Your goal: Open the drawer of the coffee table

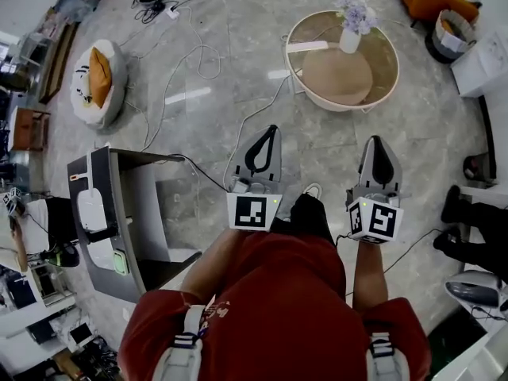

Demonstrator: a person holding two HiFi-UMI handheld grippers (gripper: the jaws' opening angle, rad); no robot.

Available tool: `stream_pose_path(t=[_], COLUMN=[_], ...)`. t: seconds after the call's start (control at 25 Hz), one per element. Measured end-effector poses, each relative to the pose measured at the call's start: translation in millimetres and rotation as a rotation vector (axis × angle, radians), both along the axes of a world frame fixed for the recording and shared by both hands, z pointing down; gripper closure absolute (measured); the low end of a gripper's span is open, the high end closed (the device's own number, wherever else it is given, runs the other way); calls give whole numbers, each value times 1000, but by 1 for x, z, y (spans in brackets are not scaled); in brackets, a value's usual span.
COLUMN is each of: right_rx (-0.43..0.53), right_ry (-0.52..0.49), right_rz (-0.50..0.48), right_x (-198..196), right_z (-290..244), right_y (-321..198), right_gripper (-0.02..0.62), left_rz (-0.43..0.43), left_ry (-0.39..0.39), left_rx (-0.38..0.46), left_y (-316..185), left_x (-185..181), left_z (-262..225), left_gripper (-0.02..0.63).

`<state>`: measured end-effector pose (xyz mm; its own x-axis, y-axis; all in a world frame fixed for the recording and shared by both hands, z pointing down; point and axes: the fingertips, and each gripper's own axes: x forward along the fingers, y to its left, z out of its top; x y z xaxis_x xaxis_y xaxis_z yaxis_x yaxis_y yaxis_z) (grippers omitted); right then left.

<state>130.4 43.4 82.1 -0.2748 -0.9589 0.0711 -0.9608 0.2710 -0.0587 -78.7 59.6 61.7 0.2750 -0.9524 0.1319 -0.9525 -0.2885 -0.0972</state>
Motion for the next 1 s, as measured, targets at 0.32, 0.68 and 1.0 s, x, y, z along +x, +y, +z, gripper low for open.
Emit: stream_pose_path(t=[0.32,0.68,1.0], right_rx=[-55,-142,-148], right_ry=[38,79,112], right_rz=[-7,94,150], right_x=[6,-17,-52], right_z=[57,178,386], right_y=[-53,-95,-120], right_gripper=[572,572,572], left_rz=[63,193,294], left_ry=[-39,-75,-26], left_rx=[-41,49,89], left_y=[-60,-131,-158], left_x=[16,4,-15], left_z=[57,169,371], left_gripper=[592,592,592])
